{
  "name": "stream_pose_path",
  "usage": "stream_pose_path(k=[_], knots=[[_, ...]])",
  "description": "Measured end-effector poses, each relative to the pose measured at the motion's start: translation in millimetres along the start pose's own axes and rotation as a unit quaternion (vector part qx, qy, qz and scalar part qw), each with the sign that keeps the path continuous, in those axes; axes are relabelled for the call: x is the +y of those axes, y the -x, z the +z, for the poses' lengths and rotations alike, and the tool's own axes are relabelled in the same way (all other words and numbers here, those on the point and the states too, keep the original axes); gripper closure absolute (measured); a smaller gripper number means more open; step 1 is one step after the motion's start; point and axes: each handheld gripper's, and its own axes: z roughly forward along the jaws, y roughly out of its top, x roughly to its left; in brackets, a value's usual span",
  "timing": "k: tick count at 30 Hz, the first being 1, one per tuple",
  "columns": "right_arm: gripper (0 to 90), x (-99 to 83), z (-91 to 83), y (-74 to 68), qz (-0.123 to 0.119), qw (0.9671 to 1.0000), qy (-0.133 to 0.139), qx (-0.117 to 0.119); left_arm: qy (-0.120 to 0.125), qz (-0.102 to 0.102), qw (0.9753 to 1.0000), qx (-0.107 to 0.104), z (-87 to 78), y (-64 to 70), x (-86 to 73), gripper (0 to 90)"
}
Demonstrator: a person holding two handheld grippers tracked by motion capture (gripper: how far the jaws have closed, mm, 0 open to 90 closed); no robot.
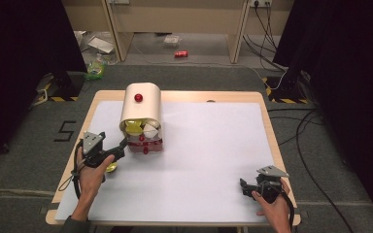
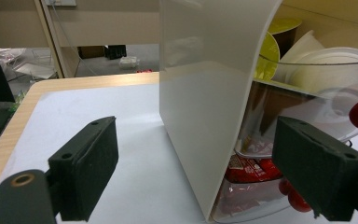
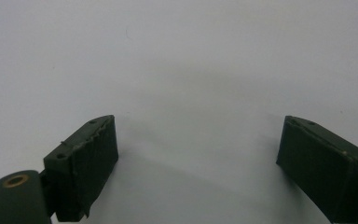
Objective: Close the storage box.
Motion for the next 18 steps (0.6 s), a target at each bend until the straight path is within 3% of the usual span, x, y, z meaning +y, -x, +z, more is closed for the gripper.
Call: stream_pose_path(k=[18], knots=[[12.5,-0.1,0.0,0.0,0.000,1.0000,0.000,0.000,0.003,-0.003,1.0000,-0.001,-2.3,0.4,0.9,15.7]])
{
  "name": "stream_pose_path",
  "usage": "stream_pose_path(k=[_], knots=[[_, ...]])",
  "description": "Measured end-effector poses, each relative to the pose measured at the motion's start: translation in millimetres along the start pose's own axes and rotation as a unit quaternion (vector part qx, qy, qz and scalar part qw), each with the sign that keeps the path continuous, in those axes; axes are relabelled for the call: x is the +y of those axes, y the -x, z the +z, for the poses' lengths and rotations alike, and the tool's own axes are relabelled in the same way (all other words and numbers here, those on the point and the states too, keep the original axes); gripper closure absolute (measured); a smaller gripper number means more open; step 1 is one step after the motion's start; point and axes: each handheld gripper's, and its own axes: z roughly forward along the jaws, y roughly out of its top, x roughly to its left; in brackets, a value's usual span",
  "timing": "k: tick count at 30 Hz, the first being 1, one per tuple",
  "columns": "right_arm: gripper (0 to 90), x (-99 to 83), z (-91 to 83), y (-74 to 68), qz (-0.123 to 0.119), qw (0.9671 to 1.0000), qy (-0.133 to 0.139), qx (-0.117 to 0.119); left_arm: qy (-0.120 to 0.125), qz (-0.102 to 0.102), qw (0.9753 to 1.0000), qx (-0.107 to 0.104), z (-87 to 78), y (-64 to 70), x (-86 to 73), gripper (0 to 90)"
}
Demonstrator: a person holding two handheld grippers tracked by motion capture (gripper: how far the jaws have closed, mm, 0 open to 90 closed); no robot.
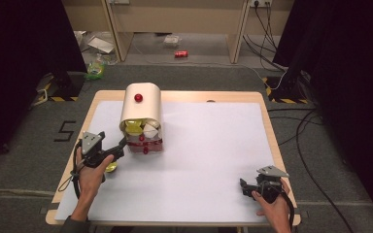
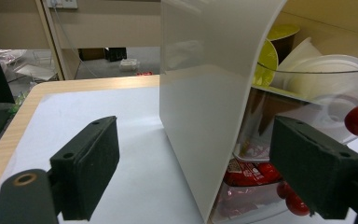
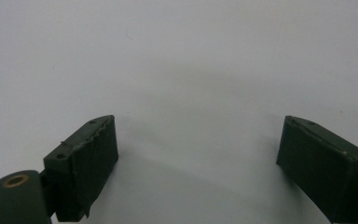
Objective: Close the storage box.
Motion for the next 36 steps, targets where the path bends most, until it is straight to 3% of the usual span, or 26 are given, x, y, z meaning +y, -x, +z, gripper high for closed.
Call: stream_pose_path(k=[8,16,36], knots=[[12.5,0.0,0.0,0.0,0.000,1.0000,0.000,0.000,-0.004,0.009,0.9998,-0.015,-8.8,2.9,-0.2,15.7],[12.6,0.0,0.0,-0.1,0.000,1.0000,0.000,0.000,-0.010,0.005,0.9995,-0.029,-18.7,-1.2,-4.4,15.5],[12.5,-0.1,0.0,-0.1,0.000,1.0000,0.000,0.000,-0.019,0.015,0.9989,-0.040,-31.9,-7.5,-22.4,15.4]])
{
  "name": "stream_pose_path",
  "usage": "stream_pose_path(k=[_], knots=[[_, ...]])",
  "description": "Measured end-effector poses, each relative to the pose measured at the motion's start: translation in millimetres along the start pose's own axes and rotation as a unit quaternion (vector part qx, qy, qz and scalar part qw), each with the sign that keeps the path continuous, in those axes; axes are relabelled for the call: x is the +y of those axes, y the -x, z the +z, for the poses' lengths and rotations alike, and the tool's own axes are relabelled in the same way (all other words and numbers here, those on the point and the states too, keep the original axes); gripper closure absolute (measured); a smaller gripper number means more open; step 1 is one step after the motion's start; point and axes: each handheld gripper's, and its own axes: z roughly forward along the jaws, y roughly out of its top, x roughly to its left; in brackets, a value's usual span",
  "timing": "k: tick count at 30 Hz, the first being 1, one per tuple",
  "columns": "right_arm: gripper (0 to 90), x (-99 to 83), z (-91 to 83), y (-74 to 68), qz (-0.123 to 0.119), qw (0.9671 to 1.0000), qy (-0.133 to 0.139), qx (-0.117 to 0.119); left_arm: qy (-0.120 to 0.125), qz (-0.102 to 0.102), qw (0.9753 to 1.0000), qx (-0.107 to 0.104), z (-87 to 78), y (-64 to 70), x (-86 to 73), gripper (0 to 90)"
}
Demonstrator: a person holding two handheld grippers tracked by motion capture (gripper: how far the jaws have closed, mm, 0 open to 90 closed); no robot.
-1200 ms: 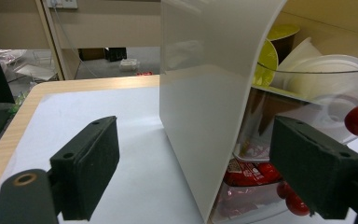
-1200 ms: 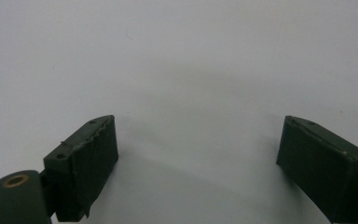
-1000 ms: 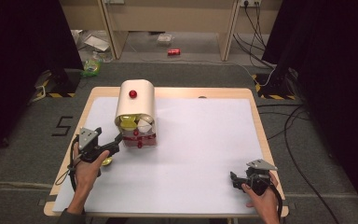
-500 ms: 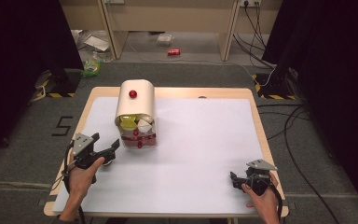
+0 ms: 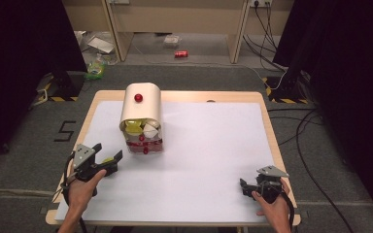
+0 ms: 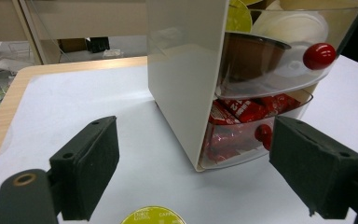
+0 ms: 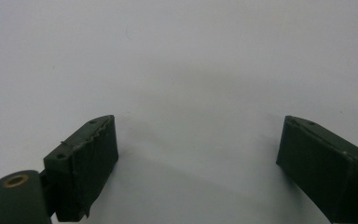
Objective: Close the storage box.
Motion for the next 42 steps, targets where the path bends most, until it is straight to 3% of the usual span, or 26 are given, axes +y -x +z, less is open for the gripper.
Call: stream_pose_path(k=[42], knots=[[12.6,0.0,0.0,0.1,0.000,1.0000,0.000,0.000,-0.016,0.029,0.9984,-0.046,-13.3,17.2,-31.3,15.4]])
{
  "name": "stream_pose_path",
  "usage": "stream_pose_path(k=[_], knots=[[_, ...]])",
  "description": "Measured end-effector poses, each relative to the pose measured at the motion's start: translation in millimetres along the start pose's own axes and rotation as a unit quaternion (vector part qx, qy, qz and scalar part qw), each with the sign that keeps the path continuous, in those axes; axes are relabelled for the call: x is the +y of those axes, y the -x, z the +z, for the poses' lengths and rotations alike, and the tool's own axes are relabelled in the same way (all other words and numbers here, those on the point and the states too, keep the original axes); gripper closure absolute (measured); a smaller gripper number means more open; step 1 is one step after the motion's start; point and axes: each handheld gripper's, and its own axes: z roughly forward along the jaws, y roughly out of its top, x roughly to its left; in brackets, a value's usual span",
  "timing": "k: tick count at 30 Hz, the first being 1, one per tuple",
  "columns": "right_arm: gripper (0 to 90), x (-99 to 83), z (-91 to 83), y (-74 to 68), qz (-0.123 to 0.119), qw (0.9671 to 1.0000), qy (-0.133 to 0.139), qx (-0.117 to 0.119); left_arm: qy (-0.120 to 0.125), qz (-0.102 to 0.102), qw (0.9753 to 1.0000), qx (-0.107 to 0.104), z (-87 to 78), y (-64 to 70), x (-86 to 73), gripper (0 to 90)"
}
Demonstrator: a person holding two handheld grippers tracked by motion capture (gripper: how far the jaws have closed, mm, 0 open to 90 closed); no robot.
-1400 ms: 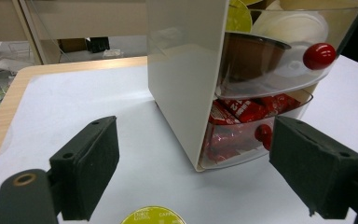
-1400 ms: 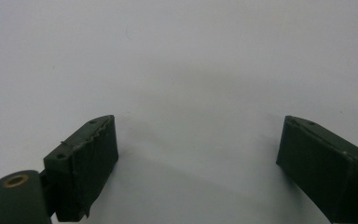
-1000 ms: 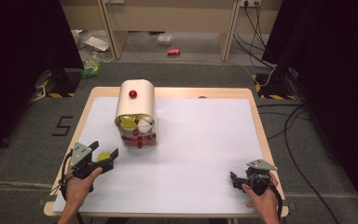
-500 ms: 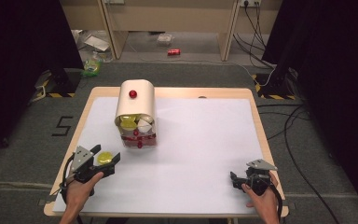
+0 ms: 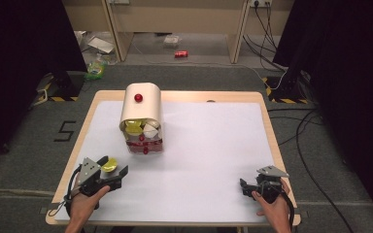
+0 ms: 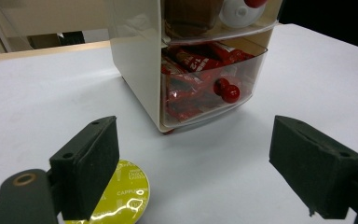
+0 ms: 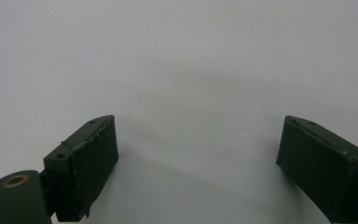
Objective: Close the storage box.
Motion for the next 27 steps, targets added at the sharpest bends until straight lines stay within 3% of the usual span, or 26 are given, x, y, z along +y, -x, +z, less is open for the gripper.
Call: stream_pose_path(k=[17,27], knots=[[12.5,0.0,0.0,0.0,0.000,1.0000,0.000,0.000,-0.005,0.004,0.9998,-0.017,-5.9,3.7,-12.0,15.3],[12.5,0.0,0.0,-0.1,0.000,1.0000,0.000,0.000,-0.024,0.011,0.9994,-0.025,-8.8,6.5,-25.1,15.3]])
